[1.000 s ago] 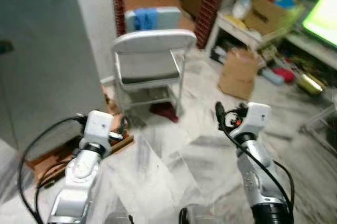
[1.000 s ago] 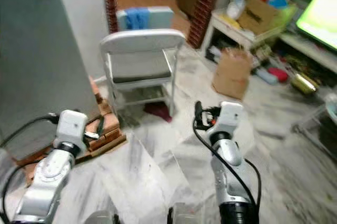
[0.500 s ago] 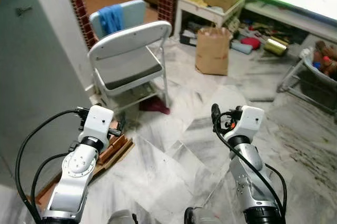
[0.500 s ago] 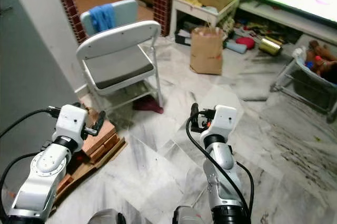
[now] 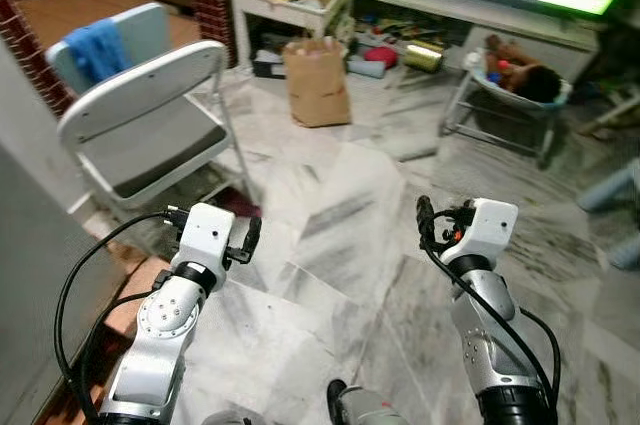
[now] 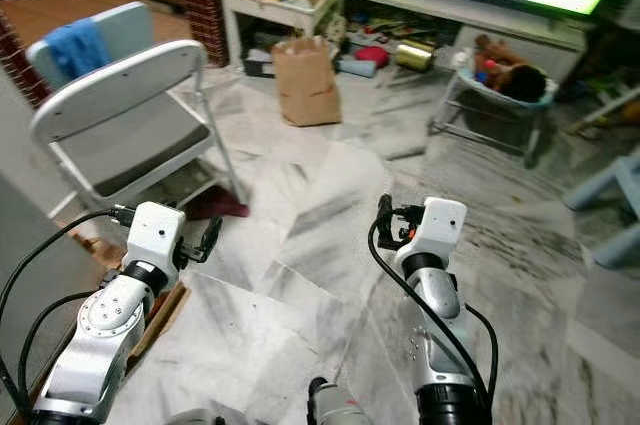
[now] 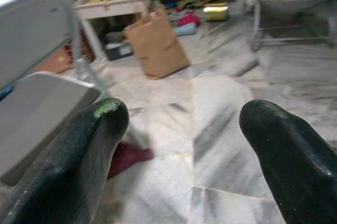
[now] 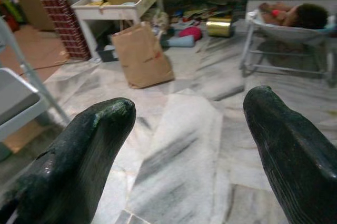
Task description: Restocking fridge
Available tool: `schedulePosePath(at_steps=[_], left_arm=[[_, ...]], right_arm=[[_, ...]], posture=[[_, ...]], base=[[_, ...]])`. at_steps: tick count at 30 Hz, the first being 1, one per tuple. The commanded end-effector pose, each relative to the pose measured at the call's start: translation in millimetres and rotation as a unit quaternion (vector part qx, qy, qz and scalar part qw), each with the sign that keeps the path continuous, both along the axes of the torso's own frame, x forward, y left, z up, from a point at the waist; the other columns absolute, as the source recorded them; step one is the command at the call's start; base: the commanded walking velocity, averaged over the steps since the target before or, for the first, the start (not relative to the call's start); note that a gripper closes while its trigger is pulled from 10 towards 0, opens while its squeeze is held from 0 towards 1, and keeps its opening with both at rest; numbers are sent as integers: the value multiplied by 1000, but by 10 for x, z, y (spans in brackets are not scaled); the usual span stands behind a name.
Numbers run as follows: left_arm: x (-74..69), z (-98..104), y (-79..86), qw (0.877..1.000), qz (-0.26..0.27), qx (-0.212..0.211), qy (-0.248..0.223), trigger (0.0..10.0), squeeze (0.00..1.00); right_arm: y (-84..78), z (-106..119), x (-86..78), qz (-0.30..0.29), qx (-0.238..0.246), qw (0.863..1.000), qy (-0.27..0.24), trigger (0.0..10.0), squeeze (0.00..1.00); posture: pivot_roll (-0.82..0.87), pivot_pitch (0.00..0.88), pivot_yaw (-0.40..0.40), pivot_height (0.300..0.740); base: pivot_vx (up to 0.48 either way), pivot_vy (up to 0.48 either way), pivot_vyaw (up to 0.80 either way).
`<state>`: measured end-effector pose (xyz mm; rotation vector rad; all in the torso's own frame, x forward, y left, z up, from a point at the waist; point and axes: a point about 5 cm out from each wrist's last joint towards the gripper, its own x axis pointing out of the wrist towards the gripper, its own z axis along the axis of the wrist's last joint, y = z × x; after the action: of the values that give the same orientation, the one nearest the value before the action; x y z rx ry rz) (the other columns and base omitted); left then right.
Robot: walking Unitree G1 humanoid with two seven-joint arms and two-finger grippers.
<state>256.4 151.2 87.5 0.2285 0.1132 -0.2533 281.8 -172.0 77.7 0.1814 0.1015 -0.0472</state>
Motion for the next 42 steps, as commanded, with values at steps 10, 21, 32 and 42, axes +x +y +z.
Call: schedulePosePath(at_steps=[10, 21, 32, 42], left_arm=[[-31, 39, 32, 1000, -6, -6, -10, 10000, 0], [-20, 48, -8, 1000, -16, -11, -13, 10000, 0], [-6, 59, 3, 1000, -7, -12, -20, 10000, 0], [17, 99, 74, 999, 19, -12, -37, 10000, 0]], right_arm=[[44, 28, 12, 14, 3, 1000, -6, 10000, 0], [1, 28, -39, 7, 5, 1000, -8, 10000, 0], [-17, 52, -75, 5, 9, 1000, -9, 10000, 0], [-27, 126, -169, 4, 13, 1000, -22, 10000, 0]], posture=[[81, 65, -44, 740], [66, 68, -41, 740], [60, 68, -48, 740], [57, 67, -52, 740]], base=[[0, 0, -800], [0, 0, -800], [0, 0, -800], [0, 0, -800]])
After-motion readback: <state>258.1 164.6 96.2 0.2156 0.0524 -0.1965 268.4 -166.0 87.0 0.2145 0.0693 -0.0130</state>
